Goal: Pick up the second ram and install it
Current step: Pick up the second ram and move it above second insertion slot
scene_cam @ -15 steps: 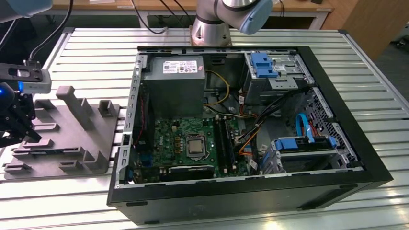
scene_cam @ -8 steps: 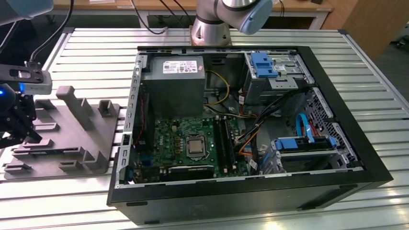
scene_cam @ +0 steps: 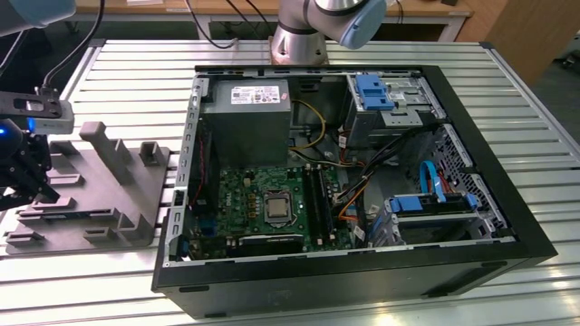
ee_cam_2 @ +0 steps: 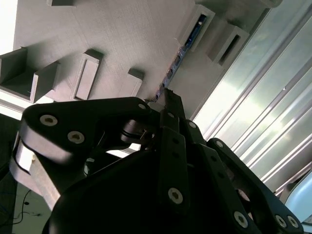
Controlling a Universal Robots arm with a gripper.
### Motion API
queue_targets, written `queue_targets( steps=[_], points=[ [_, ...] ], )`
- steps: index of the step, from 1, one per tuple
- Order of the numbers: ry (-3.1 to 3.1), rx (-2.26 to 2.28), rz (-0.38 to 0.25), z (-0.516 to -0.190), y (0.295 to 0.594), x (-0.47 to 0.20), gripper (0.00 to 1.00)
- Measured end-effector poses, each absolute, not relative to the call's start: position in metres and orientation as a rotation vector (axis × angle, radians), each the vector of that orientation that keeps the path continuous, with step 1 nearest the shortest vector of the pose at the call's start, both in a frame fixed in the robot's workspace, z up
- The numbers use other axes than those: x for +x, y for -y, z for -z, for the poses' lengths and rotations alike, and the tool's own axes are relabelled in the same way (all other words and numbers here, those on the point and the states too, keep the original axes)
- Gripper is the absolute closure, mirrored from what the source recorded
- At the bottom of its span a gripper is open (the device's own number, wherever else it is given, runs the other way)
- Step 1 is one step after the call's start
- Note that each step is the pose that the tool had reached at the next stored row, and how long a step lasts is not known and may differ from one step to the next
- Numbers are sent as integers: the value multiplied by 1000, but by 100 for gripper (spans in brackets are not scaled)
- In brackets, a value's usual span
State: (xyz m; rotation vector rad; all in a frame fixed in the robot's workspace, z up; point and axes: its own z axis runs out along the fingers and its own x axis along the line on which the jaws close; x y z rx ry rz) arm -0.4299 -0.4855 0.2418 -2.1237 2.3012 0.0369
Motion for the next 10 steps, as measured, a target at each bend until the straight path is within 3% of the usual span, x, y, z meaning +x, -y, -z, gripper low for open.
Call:
queue_targets(
  steps=[10],
  points=[
    [-2301,-2124,-37,-232,486,-430,90]
  ],
)
